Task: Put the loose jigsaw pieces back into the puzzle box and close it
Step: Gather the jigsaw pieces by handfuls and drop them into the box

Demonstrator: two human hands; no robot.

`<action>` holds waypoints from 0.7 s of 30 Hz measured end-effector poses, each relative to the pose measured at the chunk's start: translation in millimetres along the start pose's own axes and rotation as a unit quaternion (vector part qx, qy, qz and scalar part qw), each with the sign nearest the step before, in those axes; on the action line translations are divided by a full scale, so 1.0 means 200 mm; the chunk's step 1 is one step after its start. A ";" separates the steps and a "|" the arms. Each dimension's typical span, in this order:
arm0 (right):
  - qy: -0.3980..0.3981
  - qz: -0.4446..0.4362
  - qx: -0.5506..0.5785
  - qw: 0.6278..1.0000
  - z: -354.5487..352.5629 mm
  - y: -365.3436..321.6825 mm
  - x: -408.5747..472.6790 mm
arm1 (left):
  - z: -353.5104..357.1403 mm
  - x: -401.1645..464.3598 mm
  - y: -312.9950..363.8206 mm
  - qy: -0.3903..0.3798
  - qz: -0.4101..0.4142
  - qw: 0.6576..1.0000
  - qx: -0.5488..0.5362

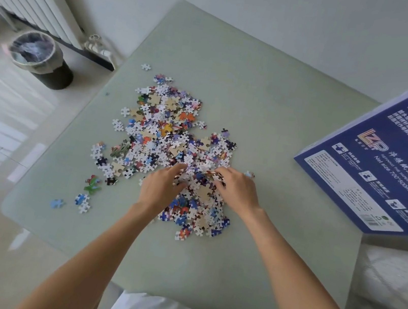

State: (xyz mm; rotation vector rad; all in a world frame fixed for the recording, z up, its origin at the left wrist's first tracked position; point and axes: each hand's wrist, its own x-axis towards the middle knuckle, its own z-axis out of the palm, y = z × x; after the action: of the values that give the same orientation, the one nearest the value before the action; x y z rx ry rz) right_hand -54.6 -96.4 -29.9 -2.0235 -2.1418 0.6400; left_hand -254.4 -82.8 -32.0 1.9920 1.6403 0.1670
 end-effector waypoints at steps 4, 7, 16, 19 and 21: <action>-0.028 0.019 -0.010 0.999 0.00 -0.04 0.03 | -0.02 0.01 -0.02 -0.020 -0.017 0.999 0.031; -0.039 0.018 -0.022 0.999 0.01 -0.08 0.05 | -0.02 0.01 -0.04 -0.037 -0.024 0.999 0.029; -0.011 0.020 -0.008 1.000 0.04 -0.12 0.04 | 0.02 -0.03 -0.08 -0.071 0.023 0.997 0.024; 0.008 0.045 0.022 0.999 0.05 -0.12 0.01 | 0.03 -0.03 -0.09 -0.061 0.012 0.998 0.000; 0.026 0.062 0.058 0.996 0.03 -0.11 -0.02 | 0.02 -0.04 -0.09 -0.054 0.013 0.998 -0.019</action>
State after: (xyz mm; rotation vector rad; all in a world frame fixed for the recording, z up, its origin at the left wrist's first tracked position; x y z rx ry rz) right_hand -77.4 -102.0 -26.8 -2.0983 -1.9161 0.7025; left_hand -269.9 -88.9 -41.5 1.9606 1.5330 0.0967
